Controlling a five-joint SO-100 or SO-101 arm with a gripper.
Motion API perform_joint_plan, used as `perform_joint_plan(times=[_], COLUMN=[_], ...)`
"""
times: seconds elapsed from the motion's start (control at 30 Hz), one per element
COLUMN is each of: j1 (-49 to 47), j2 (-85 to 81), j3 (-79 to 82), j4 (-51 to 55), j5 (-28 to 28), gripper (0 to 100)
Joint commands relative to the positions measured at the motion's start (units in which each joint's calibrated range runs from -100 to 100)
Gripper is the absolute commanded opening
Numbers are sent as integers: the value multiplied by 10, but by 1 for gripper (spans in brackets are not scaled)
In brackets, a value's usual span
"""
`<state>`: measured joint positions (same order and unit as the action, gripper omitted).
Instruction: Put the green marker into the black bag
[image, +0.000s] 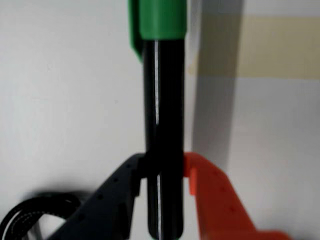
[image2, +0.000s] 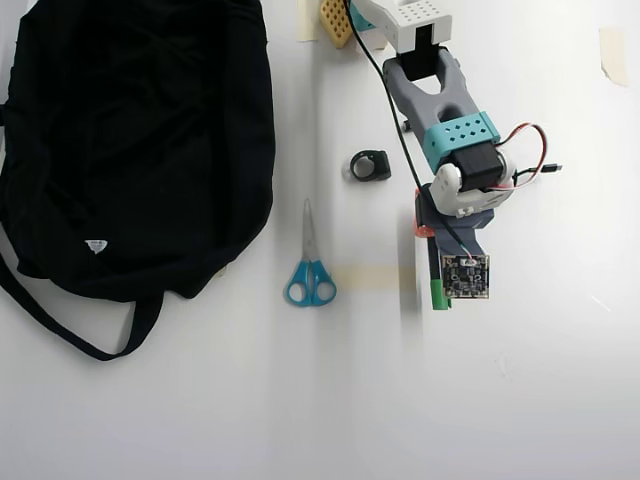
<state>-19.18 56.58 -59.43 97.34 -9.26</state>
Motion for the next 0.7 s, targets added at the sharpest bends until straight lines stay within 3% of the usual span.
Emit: perform_joint_plan(times=[0.0, 0.37, 0.67], j1=[-4, 0, 12], j2=[-15, -40, -127], j3=[-23, -9, 98], j4=[4, 5, -5], j5=[-1, 3, 3], gripper=[2, 2, 2])
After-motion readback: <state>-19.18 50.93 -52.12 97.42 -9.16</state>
